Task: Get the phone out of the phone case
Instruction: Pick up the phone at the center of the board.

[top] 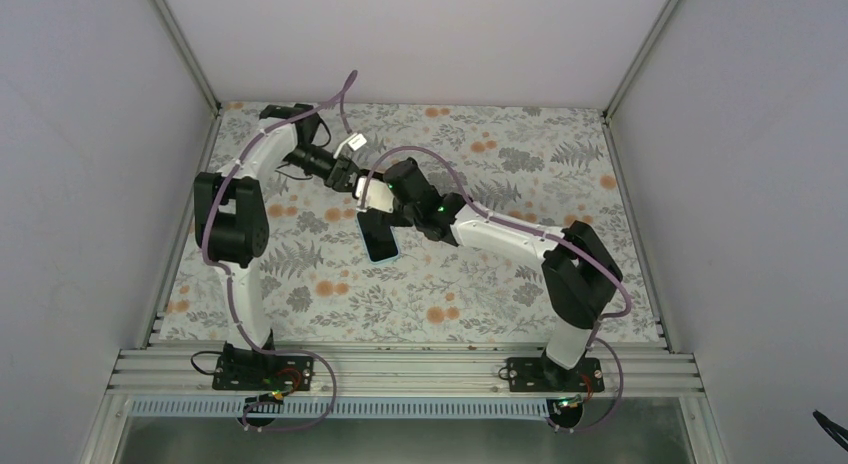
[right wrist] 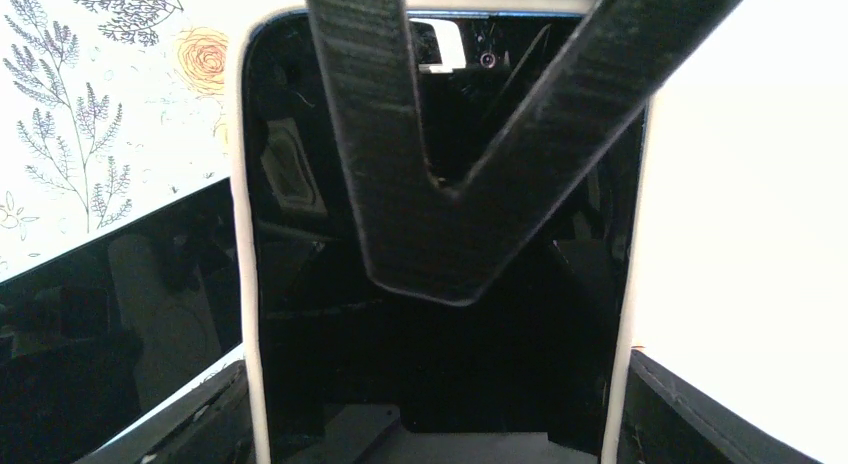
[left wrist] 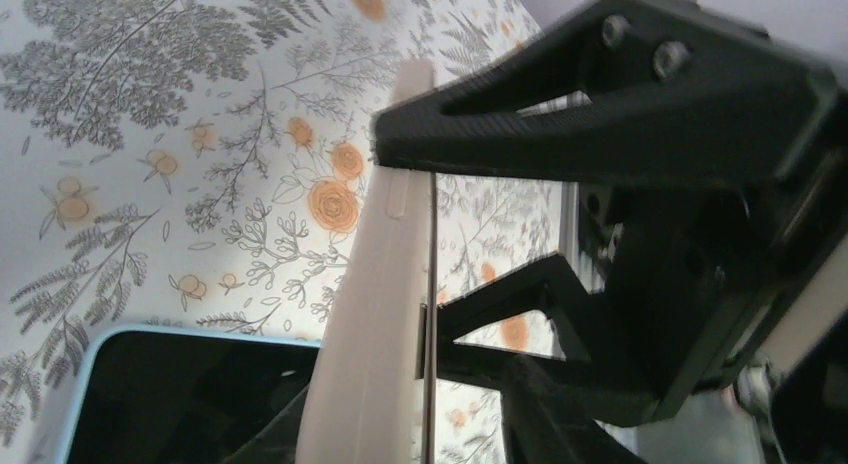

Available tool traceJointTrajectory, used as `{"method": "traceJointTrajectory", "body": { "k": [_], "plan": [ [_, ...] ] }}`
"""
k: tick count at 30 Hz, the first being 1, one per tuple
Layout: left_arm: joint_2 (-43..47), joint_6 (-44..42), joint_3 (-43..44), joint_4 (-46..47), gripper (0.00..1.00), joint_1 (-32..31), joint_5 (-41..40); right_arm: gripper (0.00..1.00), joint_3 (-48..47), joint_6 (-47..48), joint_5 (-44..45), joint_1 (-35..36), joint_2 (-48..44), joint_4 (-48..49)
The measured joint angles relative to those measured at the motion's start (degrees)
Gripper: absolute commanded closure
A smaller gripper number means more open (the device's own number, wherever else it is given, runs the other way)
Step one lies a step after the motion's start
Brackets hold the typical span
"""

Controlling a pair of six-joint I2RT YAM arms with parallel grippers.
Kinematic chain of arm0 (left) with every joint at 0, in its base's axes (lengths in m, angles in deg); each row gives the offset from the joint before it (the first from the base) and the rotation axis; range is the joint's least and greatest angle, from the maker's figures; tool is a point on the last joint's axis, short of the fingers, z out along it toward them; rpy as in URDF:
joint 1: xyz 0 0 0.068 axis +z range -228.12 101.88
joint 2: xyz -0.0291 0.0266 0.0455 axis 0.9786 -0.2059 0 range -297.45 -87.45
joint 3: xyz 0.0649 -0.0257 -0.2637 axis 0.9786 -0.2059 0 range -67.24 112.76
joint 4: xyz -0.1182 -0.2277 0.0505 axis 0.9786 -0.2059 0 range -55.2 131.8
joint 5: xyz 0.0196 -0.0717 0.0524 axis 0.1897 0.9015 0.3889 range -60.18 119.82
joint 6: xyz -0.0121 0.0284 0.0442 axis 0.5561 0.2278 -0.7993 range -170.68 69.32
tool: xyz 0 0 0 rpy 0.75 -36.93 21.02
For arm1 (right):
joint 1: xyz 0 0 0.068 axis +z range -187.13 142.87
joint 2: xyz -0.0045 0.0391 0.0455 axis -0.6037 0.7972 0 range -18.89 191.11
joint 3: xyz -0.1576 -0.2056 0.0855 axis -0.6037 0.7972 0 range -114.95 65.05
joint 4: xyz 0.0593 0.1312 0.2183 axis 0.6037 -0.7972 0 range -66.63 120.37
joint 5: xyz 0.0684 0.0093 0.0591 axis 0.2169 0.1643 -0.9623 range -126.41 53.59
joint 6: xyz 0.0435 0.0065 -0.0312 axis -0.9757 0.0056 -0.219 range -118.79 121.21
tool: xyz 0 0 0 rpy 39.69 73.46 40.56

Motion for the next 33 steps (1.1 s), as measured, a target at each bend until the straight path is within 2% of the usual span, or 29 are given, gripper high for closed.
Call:
{"method": "traceJointTrajectory", "body": {
  "k": [4, 8, 10, 11, 12, 13, 14, 16, 23, 28, 33],
  "plan": [
    [0.0, -0.3, -0.2, 0.4, 0.73, -0.1, -0.2, 0.45, -0.3, 0.2, 0.5, 0.0, 0.6, 0.5],
    [0.0, -0.4, -0.5, 0.7, 0.94, 0.0, -0.5, 0.44, -0.3, 0.3, 0.6, 0.1, 0.6, 0.6],
    [0.0, -0.2, -0.8, 0.9, 0.98, 0.2, -0.8, 0.41, -0.3, 0.7, 0.8, 0.1, 0.6, 0.5],
    [0.0, -0.2, -0.9, 0.9, 0.98, 0.2, -0.7, 0.36, -0.3, 0.8, 0.9, 0.1, 0.6, 0.5],
    [0.0, -0.1, -1.0, 0.8, 0.98, 0.2, -0.7, 0.26, -0.3, 0.8, 1.0, 0.3, 0.6, 0.5],
    [0.0, -0.2, -1.0, 0.7, 0.98, 0.2, -0.7, 0.1, -0.3, 0.8, 1.0, 0.3, 0.6, 0.3],
    [0.0, -0.2, -1.0, 0.7, 0.98, 0.2, -0.6, 0.02, -0.3, 0.8, 1.0, 0.3, 0.6, 0.1],
    [0.0, -0.4, -1.0, 0.4, 0.98, 0.0, -0.7, 0.0, -0.6, 0.9, 0.3, 0.3, 0.6, -0.8],
    [0.4, -2.1, -1.0, -0.1, 0.98, -1.8, -2.5, 0.0, -4.9, 1.2, -4.9, 0.1, -0.2, -13.5],
    [4.5, -4.4, -4.0, -0.2, 0.98, -2.2, -5.0, 0.0, -0.3, 1.2, -11.8, -3.3, -8.6, -20.7],
    [12.6, -6.5, -7.5, 1.0, 0.98, -2.0, -7.6, 0.01, 0.4, 1.1, -22.3, -11.6, -17.8, -26.6]
  ]
}}
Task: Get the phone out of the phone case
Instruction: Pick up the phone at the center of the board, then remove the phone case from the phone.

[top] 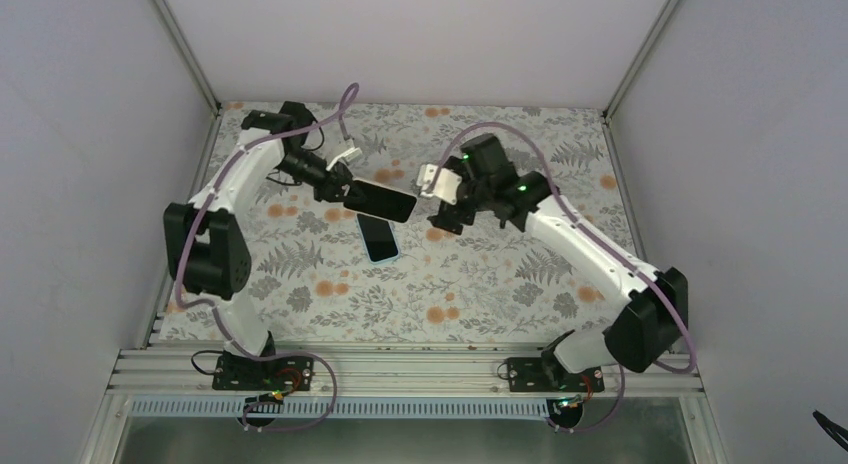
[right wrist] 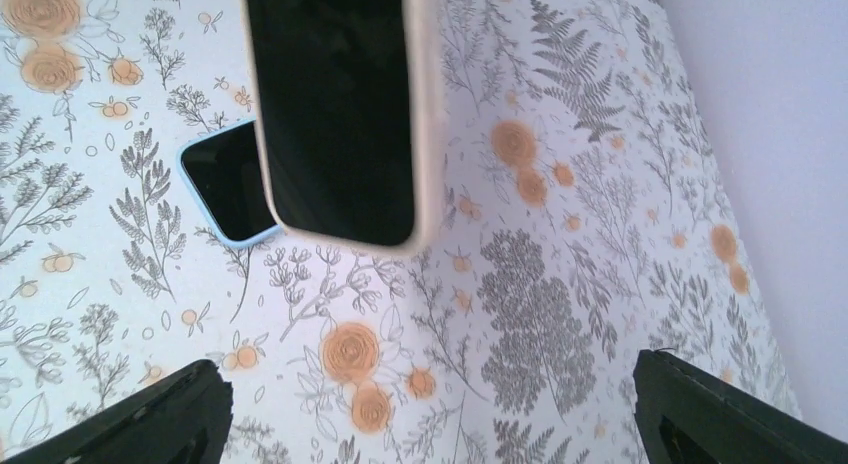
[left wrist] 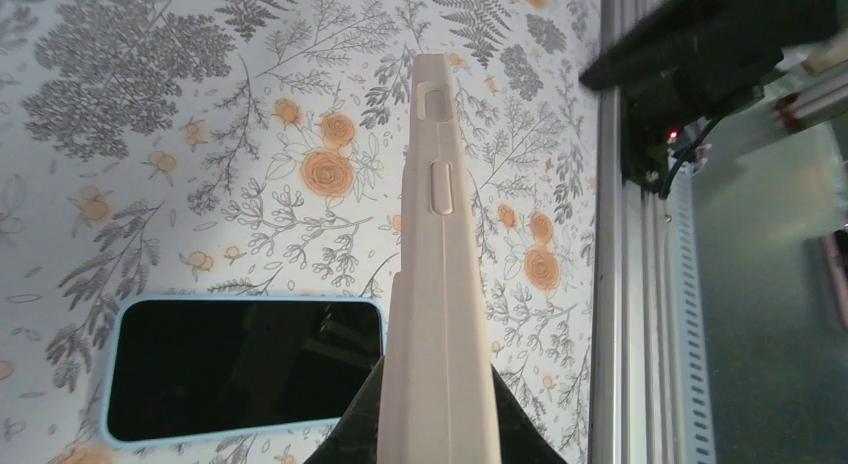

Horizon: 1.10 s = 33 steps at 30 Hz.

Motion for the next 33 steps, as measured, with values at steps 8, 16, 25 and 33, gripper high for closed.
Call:
{"method": "traceJointTrajectory", "body": {
  "k": [8, 16, 25, 33],
  "plan": [
    [12.3, 0.6, -6.0, 4.9, 0.98, -3.7, -5.7, 0.05, 0.0, -1.1, -12.1, -7.2, -1.6, -4.7],
    [15.5, 1.8, -8.4, 7.9, 0.98, -6.1, -7.6, 0.06, 1.7, -4.6, -17.9, -10.7, -1.5, -3.9],
    [15.5, 3.3, -10.0, 9.8, 0.98, -6.8, -8.1, 0.07, 2.0, -7.0, -19.0, -11.0, -1.5, -1.6],
    [15.5, 4.2, -10.0, 11.1, 0.98, -6.9, -8.0, 0.08, 0.4, -8.3, -18.8, -11.0, 1.3, -0.2]
  ]
}}
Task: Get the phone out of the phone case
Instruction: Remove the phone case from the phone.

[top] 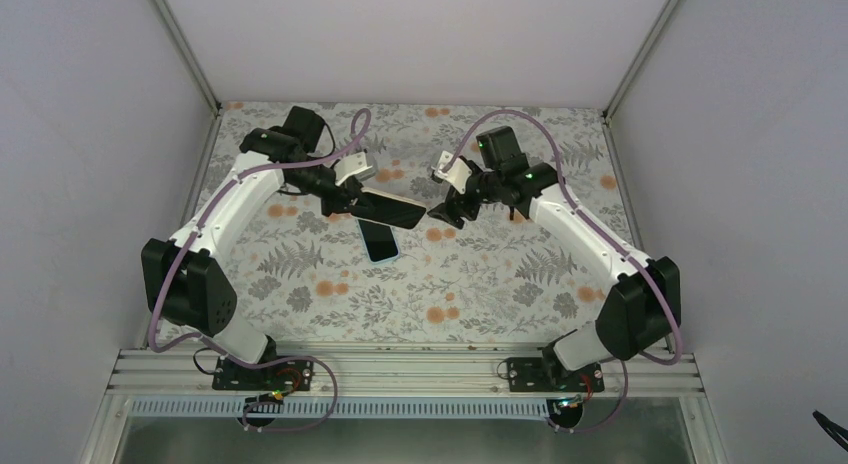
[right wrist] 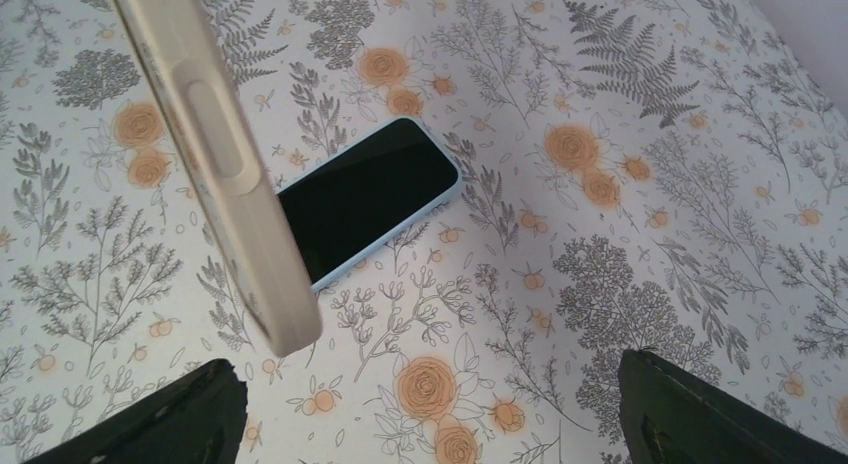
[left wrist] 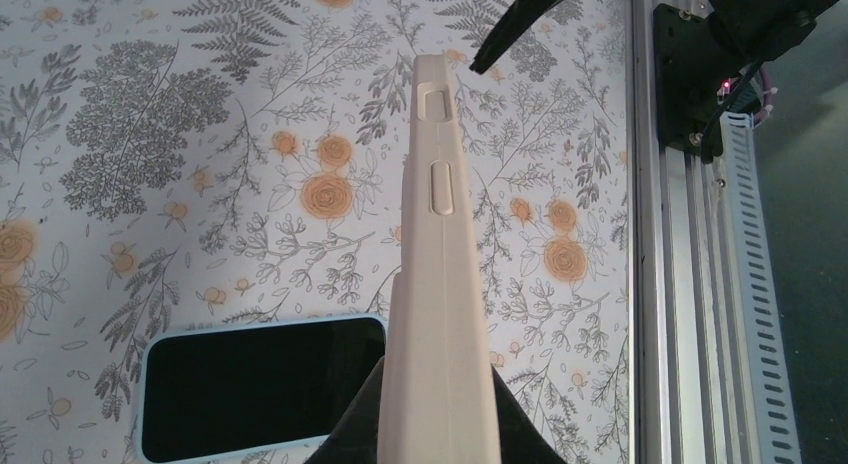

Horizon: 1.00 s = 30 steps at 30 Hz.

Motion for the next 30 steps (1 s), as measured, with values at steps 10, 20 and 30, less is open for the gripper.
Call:
{"method": "traceJointTrajectory", "body": {
  "k": [10, 20, 30],
  "plan": [
    [-0.6, 0.6, 0.0, 0.7, 0.98, -0.4, -0.1, 0.08, 0.0, -1.0, 1.0, -0.8, 1.7, 2.9],
    [-2.0, 0.9, 1.0, 1.4, 0.98, -1.2, -3.0, 0.09, -1.0, -1.4, 2.5, -1.1, 5.0, 3.7],
    [-2.1, 1.1, 2.5, 1.6, 0.98, -2.6, -6.2, 0.08, -4.7, -1.3, 4.7, -1.2, 7.5, 1.4]
  ]
}}
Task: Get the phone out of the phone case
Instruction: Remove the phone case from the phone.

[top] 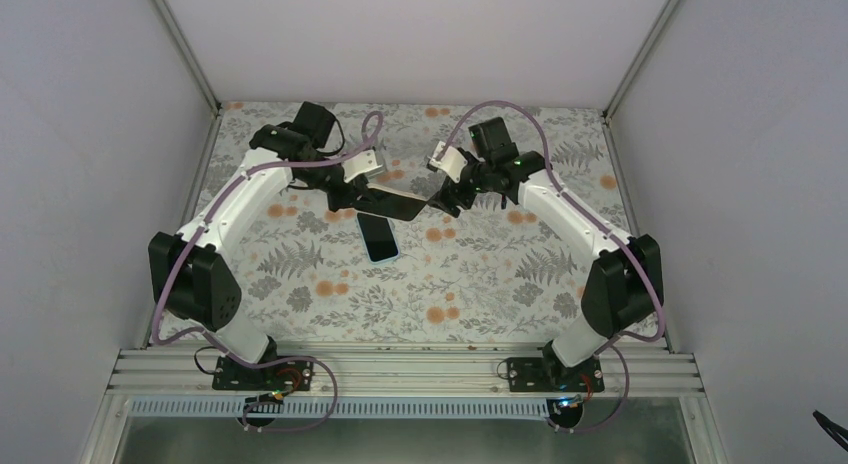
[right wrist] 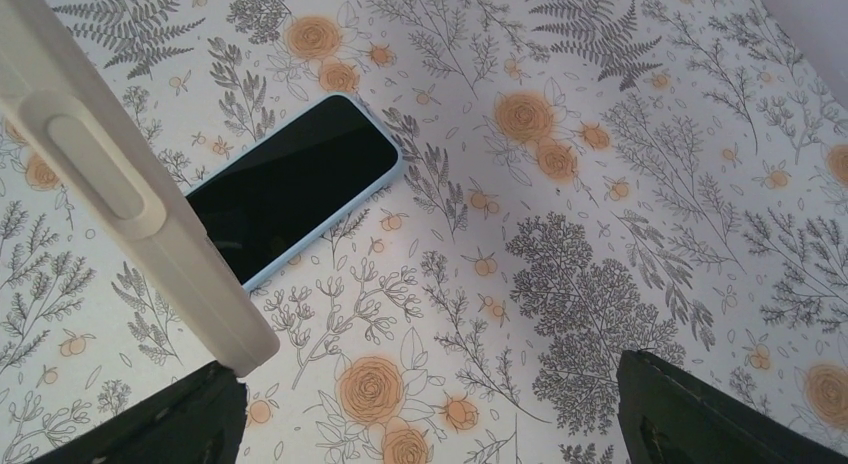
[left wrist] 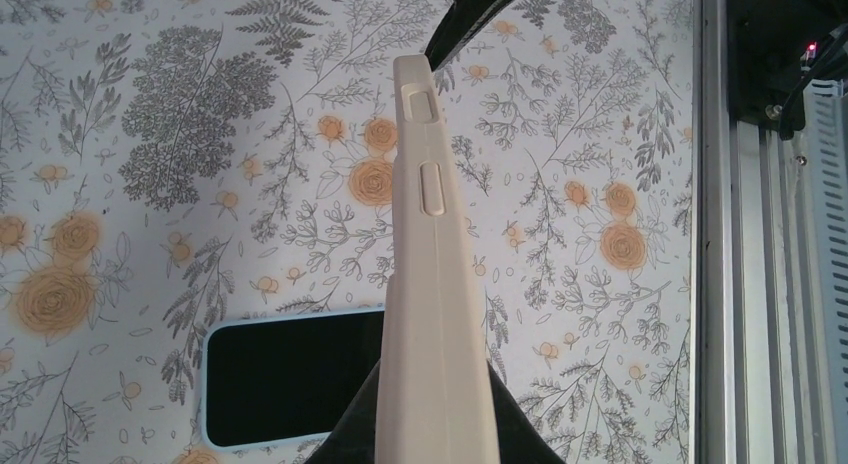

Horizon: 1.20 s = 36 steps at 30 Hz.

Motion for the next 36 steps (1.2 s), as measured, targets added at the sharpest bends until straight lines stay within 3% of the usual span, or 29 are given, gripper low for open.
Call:
{"method": "traceJointTrajectory", "body": {
  "k": [13, 19, 25, 29, 36],
  "plan": [
    [0.6, 0.2, 0.3, 0.7, 0.98, -1.5, -4.7, 0.07, -4.6, 0.4, 1.3, -0.4, 4.7, -3.0],
    [3.8, -1.0, 0.2, -6.2, 0.98, -4.9, 1.4, 0.06, -8.7, 0.3, 7.6, -4.2, 8.5, 1.6],
    [7.2, -1.1, -0.3, -7.1, 0.98, -5.2, 2.7, 0.05, -10.4, 0.9, 9.0, -6.4, 9.6, 1.5],
    [8.5, -0.6, -2.9, -4.7, 0.98, -5.0, 1.7, 0.04, -5.9, 2.9, 6.3, -6.3, 5.9, -0.2],
    [6.4, -0.4, -3.6, -1.7, 0.98, -5.0, -0.4, 0.04, 2.7, 5.1, -0.8, -6.1, -8.2, -4.3]
  ]
}}
